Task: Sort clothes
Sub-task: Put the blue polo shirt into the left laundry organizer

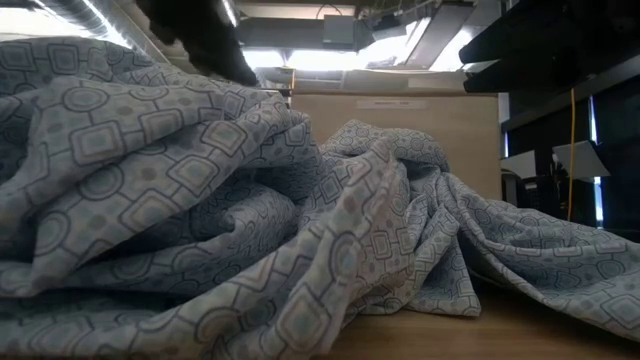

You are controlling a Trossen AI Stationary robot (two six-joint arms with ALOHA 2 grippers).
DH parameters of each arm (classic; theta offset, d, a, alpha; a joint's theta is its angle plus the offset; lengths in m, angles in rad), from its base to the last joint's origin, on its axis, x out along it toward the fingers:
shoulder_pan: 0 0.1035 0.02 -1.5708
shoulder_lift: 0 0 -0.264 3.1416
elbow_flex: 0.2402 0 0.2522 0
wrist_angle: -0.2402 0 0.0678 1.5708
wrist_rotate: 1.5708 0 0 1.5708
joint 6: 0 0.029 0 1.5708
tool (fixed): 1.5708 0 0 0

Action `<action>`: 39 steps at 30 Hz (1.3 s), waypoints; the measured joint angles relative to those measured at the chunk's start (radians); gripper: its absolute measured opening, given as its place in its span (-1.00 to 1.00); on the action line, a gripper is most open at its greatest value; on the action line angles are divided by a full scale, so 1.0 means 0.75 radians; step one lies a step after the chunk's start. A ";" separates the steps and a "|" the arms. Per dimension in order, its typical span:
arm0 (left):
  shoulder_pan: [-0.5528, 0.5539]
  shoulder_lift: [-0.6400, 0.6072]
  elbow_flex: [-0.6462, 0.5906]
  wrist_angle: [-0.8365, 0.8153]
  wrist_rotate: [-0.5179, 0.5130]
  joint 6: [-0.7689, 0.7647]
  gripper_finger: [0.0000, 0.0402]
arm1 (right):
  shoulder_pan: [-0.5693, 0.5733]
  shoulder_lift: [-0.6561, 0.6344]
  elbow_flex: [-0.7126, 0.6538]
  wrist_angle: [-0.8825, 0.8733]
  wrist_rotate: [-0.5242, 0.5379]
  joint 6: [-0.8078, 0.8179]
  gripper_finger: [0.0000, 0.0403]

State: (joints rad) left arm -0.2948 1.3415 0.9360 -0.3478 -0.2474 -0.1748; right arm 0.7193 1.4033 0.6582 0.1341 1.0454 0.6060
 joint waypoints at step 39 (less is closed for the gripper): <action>0.017 0.906 0.013 0.705 -0.071 0.235 -0.66 | 0.000 0.024 0.000 -0.005 0.002 -0.001 0.57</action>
State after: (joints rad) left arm -0.2823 2.0211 0.9456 0.1810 -0.3007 0.0015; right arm 0.7191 1.4215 0.6582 0.1307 1.0466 0.6056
